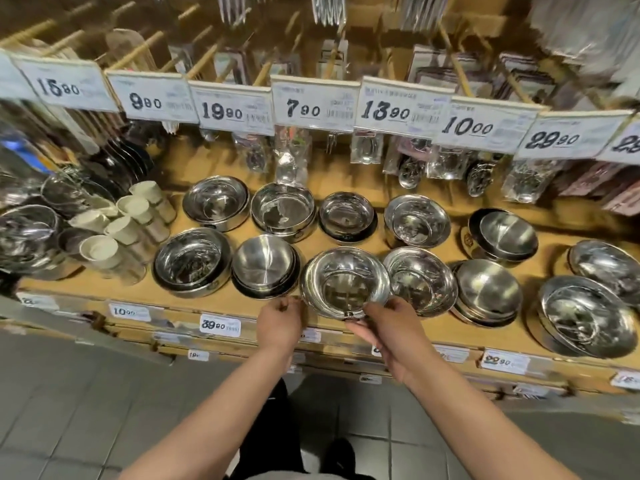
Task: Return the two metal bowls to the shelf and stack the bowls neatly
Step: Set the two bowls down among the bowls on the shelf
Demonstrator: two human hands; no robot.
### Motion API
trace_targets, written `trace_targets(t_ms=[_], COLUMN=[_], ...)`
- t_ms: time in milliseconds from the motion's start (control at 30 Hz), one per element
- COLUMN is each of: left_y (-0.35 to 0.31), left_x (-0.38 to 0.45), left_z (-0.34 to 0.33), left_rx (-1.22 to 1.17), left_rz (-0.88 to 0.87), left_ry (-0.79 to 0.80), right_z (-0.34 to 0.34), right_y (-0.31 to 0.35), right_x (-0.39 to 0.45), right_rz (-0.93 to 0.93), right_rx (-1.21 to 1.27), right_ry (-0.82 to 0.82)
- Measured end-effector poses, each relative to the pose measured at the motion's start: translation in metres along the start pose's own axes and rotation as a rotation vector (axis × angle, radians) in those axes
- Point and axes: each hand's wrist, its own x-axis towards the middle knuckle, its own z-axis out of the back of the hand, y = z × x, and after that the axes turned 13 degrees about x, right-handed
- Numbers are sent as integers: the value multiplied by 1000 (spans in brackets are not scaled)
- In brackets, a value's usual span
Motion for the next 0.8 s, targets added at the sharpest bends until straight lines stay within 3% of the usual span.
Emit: trace_targets(t_ms=[267, 433, 533, 800], left_y=[-14, -10, -6, -6], left_x=[1, -1, -3, -5], left_z=[12, 0, -6, -14], left_rx=[-203, -203, -231, -136], left_rz=[-47, -28, -42, -67], left_ry=[156, 95, 98, 24], right_z=[-16, -9, -2, 9], right_y=[-26, -34, -36, -44], right_x=[37, 49, 51, 59], right_rz=[157, 337, 379, 385], right_rx=[-185, -613, -744, -656], right_ry=[-177, -281, -260, -207])
